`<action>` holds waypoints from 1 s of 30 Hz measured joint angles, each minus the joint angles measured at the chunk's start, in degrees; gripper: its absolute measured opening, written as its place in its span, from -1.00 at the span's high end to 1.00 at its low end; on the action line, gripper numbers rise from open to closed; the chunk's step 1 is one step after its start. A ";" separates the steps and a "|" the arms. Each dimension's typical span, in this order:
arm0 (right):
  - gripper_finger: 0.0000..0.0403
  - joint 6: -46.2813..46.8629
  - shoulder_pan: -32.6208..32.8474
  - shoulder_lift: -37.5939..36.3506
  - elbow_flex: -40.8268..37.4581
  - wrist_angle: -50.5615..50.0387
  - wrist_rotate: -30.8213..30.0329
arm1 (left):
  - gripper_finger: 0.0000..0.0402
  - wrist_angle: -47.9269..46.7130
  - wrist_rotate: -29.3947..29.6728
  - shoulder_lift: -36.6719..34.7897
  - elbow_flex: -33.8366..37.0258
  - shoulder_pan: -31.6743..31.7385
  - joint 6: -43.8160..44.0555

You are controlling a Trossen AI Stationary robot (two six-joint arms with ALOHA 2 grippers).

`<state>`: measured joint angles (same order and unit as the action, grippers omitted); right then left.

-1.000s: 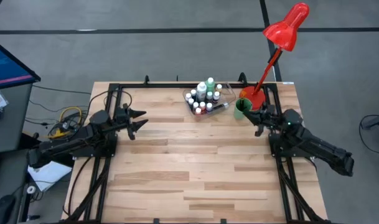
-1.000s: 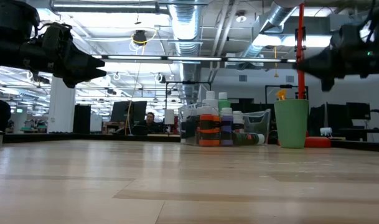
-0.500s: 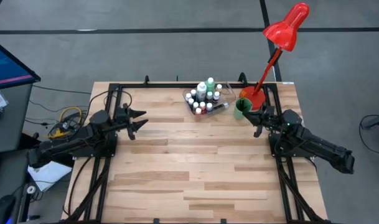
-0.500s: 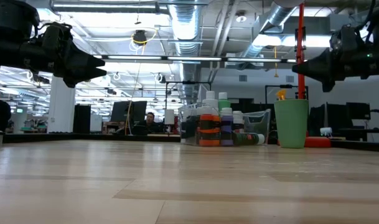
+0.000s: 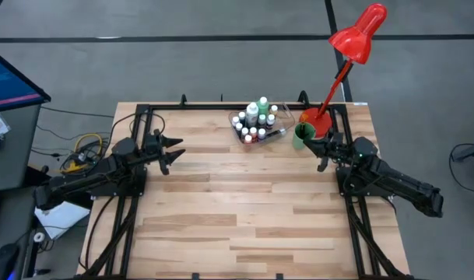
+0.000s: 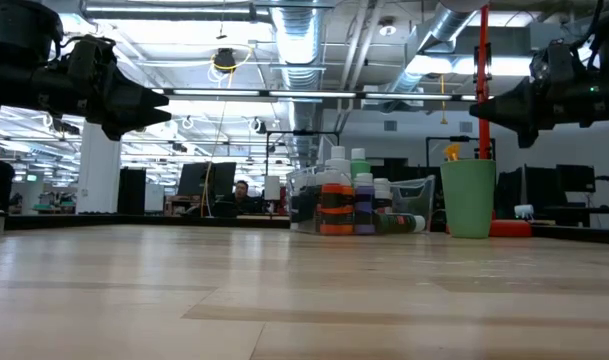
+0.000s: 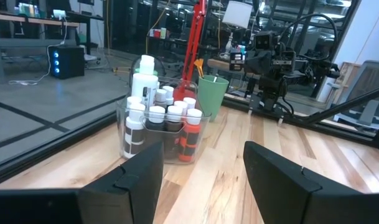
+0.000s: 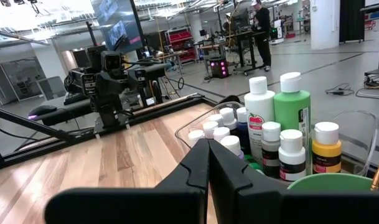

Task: Pick & Place Paint Supplies
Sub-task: Return to Home Position

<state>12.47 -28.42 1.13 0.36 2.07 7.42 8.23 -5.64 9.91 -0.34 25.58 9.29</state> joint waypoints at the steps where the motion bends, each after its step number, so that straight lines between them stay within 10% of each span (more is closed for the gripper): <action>1: 1.00 0.00 0.00 0.00 0.00 0.00 0.00 | -0.04 0.02 0.01 0.00 -0.02 0.00 -0.01; 30: 1.00 0.00 -0.02 0.00 -0.07 0.02 0.13 | -0.04 3.61 -0.01 -9.88 0.00 -12.51 -0.01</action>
<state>12.47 -28.45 1.13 0.30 2.09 7.55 11.84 -5.65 0.03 -0.34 13.07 9.28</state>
